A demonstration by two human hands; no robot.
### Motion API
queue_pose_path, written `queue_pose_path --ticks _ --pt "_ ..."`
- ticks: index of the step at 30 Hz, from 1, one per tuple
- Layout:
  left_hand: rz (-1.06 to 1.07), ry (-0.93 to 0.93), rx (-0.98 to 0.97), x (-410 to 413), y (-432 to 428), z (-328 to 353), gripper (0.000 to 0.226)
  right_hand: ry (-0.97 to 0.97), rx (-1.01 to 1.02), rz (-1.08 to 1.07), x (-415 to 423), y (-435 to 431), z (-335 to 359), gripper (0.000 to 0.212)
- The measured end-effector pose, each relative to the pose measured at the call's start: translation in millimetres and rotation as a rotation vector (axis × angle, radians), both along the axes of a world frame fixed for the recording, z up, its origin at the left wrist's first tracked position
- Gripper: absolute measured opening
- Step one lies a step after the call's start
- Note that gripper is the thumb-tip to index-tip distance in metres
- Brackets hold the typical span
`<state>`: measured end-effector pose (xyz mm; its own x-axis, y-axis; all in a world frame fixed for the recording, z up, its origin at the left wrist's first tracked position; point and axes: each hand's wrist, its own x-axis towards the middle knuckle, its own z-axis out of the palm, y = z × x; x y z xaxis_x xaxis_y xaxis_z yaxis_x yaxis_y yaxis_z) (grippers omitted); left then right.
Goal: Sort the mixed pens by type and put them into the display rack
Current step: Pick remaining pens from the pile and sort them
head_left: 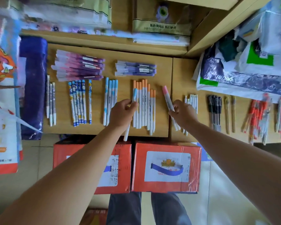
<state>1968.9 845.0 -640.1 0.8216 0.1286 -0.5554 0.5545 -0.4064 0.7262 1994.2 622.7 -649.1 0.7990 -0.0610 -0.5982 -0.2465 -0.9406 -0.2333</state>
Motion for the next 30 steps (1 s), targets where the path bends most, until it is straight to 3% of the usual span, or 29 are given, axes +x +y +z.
queue_pose_path --ticks 8,14,19,30 --pt "-0.025 -0.013 -0.017 2.9 -9.9 -1.9 0.032 -0.059 0.038 0.001 -4.2 -3.0 -4.5 0.031" --pt "-0.007 -0.018 -0.026 5.1 -15.0 -3.1 0.030 -0.006 0.008 -0.021 -5.0 -2.7 -10.8 0.019" --pt "-0.006 -0.019 -0.033 6.4 -18.6 -4.8 0.027 0.003 0.140 -0.179 2.6 0.2 -7.4 0.010" --pt "-0.009 -0.017 -0.034 5.9 -16.8 -10.1 0.029 -0.132 0.159 -0.155 -3.0 14.6 -11.6 0.041"
